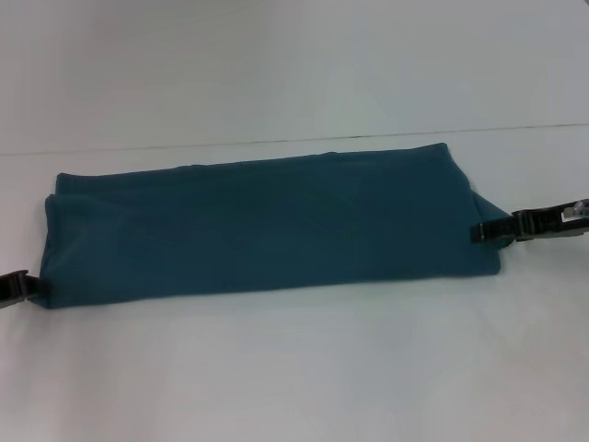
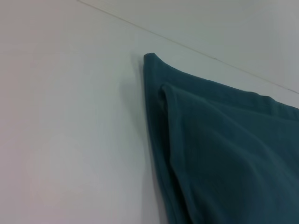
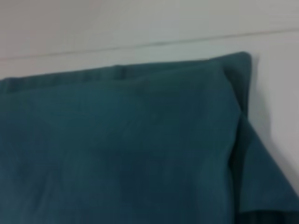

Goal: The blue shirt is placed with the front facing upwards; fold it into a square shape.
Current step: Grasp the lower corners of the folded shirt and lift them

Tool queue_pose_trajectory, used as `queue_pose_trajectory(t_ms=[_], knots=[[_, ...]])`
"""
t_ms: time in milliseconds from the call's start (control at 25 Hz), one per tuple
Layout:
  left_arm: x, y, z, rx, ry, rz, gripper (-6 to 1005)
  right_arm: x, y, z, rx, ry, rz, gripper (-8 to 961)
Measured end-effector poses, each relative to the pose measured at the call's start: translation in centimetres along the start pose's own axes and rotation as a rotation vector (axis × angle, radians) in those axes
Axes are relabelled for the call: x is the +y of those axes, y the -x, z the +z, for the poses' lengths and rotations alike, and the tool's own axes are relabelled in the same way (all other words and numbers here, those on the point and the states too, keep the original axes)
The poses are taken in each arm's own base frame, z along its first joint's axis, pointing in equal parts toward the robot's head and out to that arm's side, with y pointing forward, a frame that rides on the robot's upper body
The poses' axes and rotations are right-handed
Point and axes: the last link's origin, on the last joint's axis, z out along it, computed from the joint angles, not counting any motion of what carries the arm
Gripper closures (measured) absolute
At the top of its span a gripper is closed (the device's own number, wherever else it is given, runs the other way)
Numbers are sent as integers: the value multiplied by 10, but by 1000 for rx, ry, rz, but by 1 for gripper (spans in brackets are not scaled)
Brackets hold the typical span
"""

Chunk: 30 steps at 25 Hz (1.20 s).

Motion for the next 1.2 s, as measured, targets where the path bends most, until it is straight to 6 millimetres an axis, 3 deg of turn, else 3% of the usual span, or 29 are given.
queue_pose_trajectory(t_ms=[600,840,1200], knots=[[1,2,1,-5,2,8,976,0,-7,9,28,-6,44,27],[1,2,1,-6,3,9,975,2,-11,15,38,-3,49,162],[2,3,2,-11,3,15,974,5,-11,19,32,-4,50,177]])
